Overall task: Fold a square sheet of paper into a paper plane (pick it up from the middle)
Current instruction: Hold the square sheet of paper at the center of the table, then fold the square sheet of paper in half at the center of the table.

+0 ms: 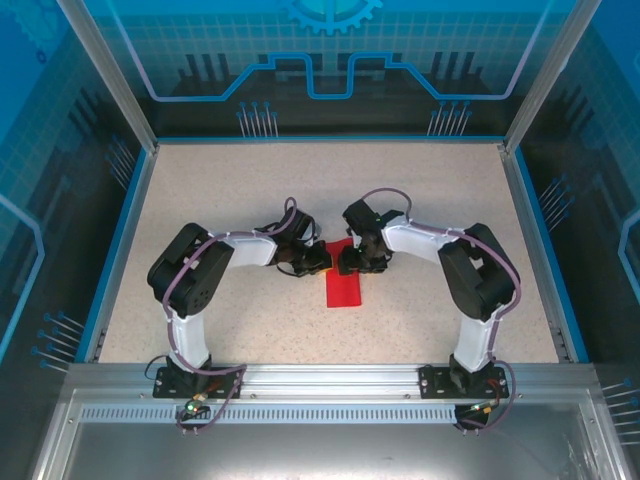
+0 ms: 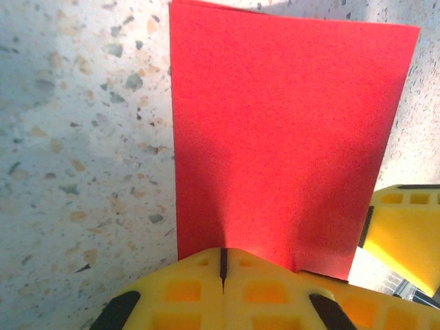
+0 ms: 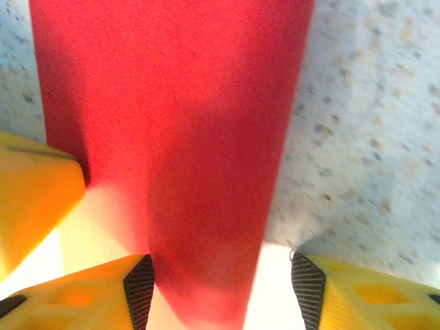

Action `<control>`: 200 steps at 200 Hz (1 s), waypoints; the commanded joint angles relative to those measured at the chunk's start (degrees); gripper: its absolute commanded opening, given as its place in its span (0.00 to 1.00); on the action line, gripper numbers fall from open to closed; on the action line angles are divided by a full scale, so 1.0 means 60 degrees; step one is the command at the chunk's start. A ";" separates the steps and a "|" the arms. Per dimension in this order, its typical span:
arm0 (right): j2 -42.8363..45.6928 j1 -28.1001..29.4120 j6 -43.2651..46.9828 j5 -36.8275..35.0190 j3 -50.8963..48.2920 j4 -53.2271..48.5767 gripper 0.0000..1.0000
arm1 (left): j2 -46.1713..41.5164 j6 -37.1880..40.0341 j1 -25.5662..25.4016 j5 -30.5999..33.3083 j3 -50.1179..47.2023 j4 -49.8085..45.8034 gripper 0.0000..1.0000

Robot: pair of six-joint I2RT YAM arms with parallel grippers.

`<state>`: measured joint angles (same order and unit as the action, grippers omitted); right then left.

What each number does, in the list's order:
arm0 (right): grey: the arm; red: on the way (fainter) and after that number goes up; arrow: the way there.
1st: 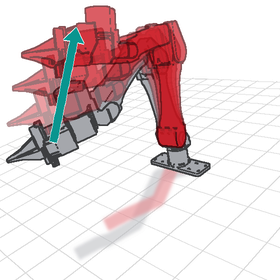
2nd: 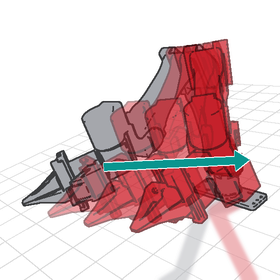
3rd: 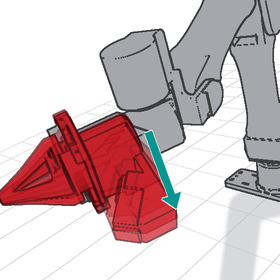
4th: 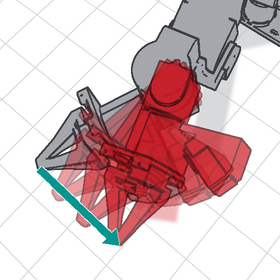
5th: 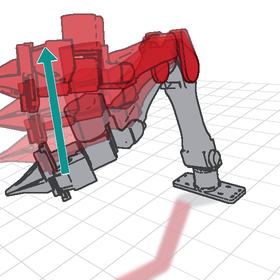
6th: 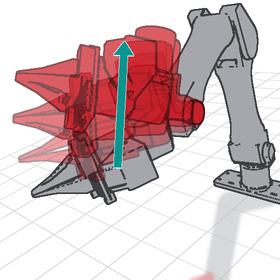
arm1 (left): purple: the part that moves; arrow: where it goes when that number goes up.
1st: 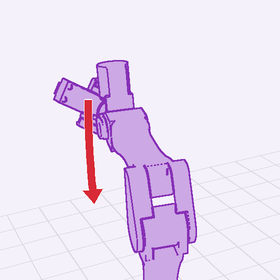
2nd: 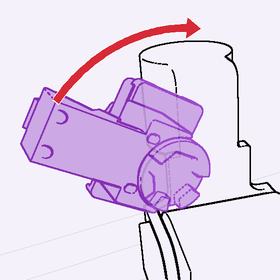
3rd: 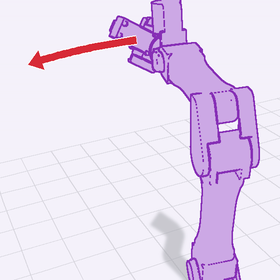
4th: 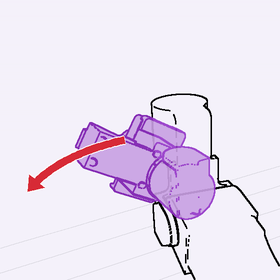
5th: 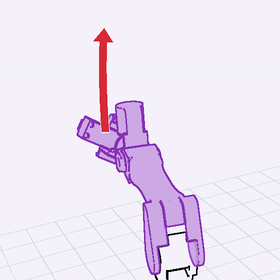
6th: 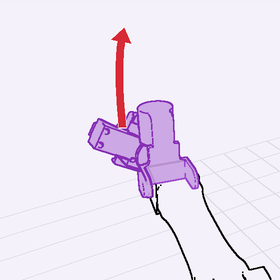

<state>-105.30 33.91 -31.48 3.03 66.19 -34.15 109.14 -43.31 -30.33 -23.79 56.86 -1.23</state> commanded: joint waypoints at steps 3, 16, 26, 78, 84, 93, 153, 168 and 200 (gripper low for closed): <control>0.1217 -0.0226 0.0296 0.0064 -0.0271 -0.0021 0.61 | 0.0501 0.0261 -0.0087 0.0611 -0.0102 -0.1105 0.04; 0.1684 -0.0326 0.0218 0.0121 -0.0373 0.0089 0.61 | 0.0517 0.0297 -0.0087 0.0640 -0.0131 -0.1128 0.04; 0.1911 -0.0388 0.0190 0.0397 -0.0475 0.0316 0.60 | 0.0516 0.0345 -0.0086 0.0734 -0.0116 -0.1222 0.04; 0.1023 -0.0390 0.0023 0.3134 -0.0622 0.2325 0.21 | 0.0559 0.0822 -0.0087 0.0968 0.0214 -0.1799 0.03; 0.0851 -0.0395 -0.0007 0.3272 -0.0588 0.2446 0.15 | 0.0574 0.0845 -0.0085 0.0991 0.0233 -0.1856 0.03; 0.0566 -0.0393 0.0003 0.3400 -0.0482 0.2537 0.09 | 0.0602 0.0888 -0.0087 0.1006 0.0249 -0.1900 0.03; -0.0370 -0.0579 0.0121 0.3333 -0.0521 0.2609 0.02 | 0.0827 0.1184 -0.0083 0.1165 0.0459 -0.2185 0.01; -0.0347 -0.0718 0.0083 0.3441 -0.0767 0.2748 0.02 | 0.0885 0.1350 -0.0085 0.1254 0.0511 -0.2294 0.00; -0.0355 -0.0816 0.0134 0.3510 -0.1023 0.2819 0.03 | 0.0940 0.1482 -0.0087 0.1388 0.0546 -0.2390 0.00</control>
<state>-106.85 29.80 -31.42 22.41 61.32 -17.89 110.59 -36.86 -30.65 -22.28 61.25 -8.25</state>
